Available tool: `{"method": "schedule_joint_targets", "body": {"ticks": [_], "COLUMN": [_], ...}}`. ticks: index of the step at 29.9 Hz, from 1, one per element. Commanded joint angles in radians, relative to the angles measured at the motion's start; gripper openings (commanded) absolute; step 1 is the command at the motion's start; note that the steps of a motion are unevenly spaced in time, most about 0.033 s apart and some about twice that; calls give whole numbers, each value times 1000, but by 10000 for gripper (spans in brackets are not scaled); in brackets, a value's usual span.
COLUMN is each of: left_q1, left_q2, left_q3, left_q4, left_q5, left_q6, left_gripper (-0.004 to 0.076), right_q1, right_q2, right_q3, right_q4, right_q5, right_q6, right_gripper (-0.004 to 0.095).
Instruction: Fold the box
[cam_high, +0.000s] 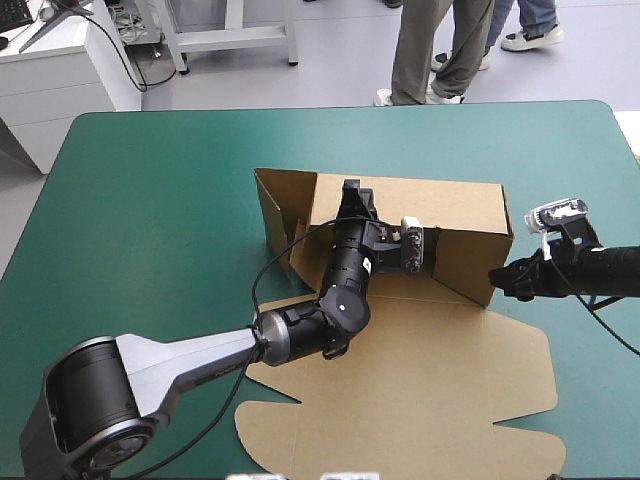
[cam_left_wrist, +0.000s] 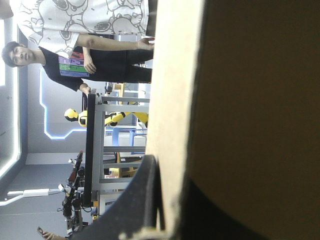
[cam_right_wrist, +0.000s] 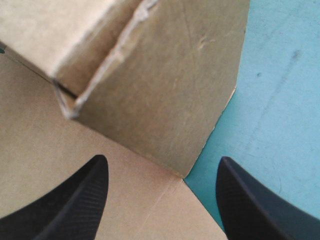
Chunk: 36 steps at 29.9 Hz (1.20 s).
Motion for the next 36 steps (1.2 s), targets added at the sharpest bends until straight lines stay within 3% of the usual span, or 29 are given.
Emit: {"method": "schedule_joint_targets", "body": {"ticks": [1, 8, 13, 17, 20, 23, 25, 31, 36], "left_q1": [-6, -6, -6, -6, -6, -6, -6, -6, -6], "left_q2": [-37, -37, -37, -37, -37, -37, -37, -37, -37], "left_q3": [-14, -14, -14, -14, -14, -14, -14, -14, -14], "left_q4": [-23, -23, -23, -23, -23, -23, -23, -23, -23], "left_q5": [-29, -29, -29, -25, -21, -21, -25, -28, -28], "left_q6": [-24, -24, -24, -24, -24, -24, -24, -26, -26], "left_gripper": [-8, -8, -8, -8, -8, -8, -8, -8, -8], "right_q1": [1, 5, 90, 195, 215, 215, 215, 215, 215], "right_q2": [-24, -24, -24, -30, -46, -80, -110, -153, -153], "right_q3": [-20, -18, -16, 37, 123, 216, 272, 330, 330], "right_q4": [68, 211, 222, 222, 225, 253, 337, 609, 625], "right_q5": [-56, -186, -246, -410, -486, -546, -584, -614, -587], "right_q6": [-16, -81, -98, -84, -93, -162, -261, -498, -510], "right_gripper": [576, 576, 576, 576, 576, 576, 576, 576, 576]}}
